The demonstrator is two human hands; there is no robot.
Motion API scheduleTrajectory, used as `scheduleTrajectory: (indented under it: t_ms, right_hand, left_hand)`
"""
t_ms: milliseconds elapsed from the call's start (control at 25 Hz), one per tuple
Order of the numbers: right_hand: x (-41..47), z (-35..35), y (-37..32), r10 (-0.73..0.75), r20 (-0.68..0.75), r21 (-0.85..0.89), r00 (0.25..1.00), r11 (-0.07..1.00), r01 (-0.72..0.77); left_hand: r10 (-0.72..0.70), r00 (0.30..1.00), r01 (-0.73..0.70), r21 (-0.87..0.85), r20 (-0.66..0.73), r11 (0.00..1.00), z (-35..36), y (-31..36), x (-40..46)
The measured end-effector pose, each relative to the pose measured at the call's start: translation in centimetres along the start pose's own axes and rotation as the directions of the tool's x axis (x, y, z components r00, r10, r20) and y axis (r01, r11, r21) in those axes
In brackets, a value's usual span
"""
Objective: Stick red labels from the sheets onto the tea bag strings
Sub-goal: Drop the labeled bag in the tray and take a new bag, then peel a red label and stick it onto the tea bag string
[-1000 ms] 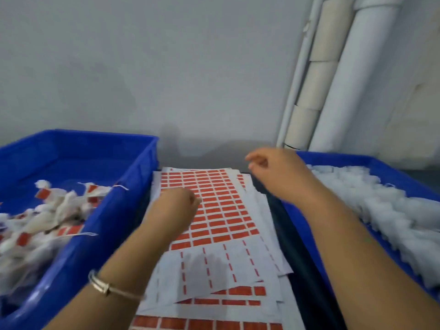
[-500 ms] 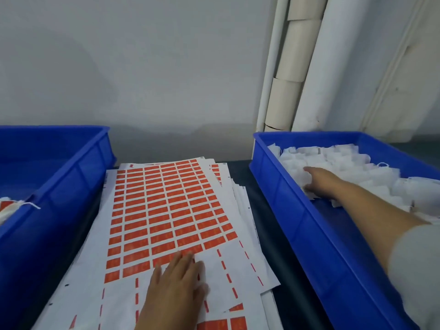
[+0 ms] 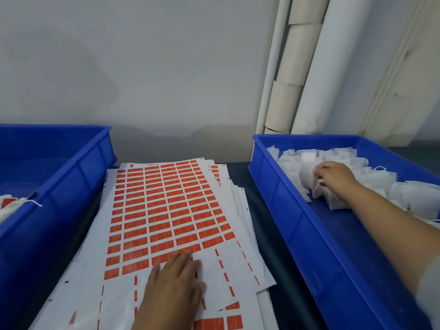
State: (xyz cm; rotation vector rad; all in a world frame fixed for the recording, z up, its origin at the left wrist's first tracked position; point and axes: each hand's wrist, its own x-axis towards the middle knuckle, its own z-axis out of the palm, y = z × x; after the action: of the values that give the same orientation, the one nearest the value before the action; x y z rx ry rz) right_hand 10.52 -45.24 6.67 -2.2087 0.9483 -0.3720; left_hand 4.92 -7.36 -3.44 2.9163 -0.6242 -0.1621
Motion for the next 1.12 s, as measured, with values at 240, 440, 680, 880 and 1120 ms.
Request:
scheduleTrajectory:
  t_ms: [240, 440, 680, 880, 1120]
  right_hand:
    - [-9.8, -4.1, -7.8, -0.276, 0.344, 0.87, 0.898, 0.453, -0.194]
    - [-19.8, 1.6, -11.1, -0.317, 0.653, 0.691, 0.687, 0.62, -0.371]
    - [-26.8, 9.5, -11.2, -0.194, 0.799, 0.512, 0.569, 0.715, -0.476]
    - [-27.4, 12.8, -8.6, -0.114, 0.758, 0.607, 0.643, 0.486, -0.629]
    - [-28.5, 14.6, -7.8, -0.109, 0.48, 0.529, 0.87, 0.827, -0.188]
  left_hand:
    - [-0.117, 0.983, 0.033, -0.497, -0.139, 0.867, -3.3, 1.1, -2.0]
    - [-0.102, 0.981, -0.12, -0.922, -0.168, 0.367, -9.4, 0.0, -3.0]
    - [-0.319, 0.937, -0.108, -0.986, -0.144, 0.128, -9.2, -5.7, -3.5]
    - [-0.39, 0.9, -0.001, -0.895, -0.196, 0.446, -7.2, -7.1, -3.3]
    - [-0.266, 0.893, -0.077, -0.706, -0.363, 0.704, -6.9, -6.6, -3.5]
